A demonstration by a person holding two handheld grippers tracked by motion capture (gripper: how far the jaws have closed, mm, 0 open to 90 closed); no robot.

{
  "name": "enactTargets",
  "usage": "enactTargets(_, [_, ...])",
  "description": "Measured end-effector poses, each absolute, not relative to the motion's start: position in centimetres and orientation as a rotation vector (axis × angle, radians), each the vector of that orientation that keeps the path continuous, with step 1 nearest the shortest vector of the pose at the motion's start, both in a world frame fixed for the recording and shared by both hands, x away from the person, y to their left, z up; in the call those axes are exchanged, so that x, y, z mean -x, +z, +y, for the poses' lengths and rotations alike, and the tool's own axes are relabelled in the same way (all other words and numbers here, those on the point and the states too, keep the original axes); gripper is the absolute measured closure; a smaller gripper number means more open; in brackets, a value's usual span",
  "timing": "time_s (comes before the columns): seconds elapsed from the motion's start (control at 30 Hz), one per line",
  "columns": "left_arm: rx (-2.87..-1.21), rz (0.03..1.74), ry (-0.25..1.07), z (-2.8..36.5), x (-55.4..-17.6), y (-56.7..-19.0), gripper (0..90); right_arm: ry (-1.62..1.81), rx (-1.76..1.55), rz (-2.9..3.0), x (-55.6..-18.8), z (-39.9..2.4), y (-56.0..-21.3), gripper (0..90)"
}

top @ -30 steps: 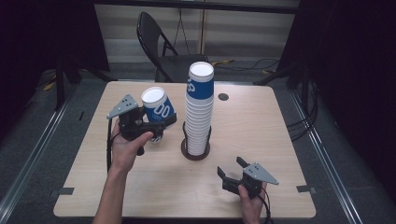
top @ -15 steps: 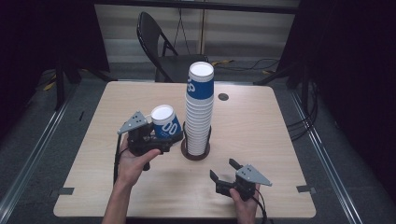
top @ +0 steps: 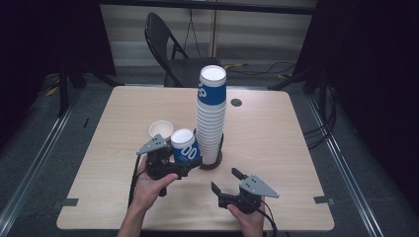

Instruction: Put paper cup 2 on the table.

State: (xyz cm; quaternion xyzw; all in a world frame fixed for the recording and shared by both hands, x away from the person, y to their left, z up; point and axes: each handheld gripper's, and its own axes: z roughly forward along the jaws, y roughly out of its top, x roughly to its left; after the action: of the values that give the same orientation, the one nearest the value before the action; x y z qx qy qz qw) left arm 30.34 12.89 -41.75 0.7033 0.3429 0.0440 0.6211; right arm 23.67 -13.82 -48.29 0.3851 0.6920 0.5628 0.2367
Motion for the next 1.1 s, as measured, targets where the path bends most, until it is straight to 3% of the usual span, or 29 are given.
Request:
enactTargets(0.13, [-1.613, 0.816, 0.079, 12.8, -30.0, -42.5, 18.4, 1.548, -1.042, 1.907, -23.5, -13.0, -48.3, 14.7])
enactTargets(0.6, [-1.6, 0.863, 0.037, 11.5, -28.5, -43.8, 18.4, 1.644, -0.964, 1.904, -22.7, -11.4, -47.7, 33.8])
enactTargets(1.1, [-1.511, 0.924, -0.148, 10.7, -28.5, -45.2, 18.4, 1.702, -0.9, 1.824, -22.0, -11.0, -47.7, 38.3])
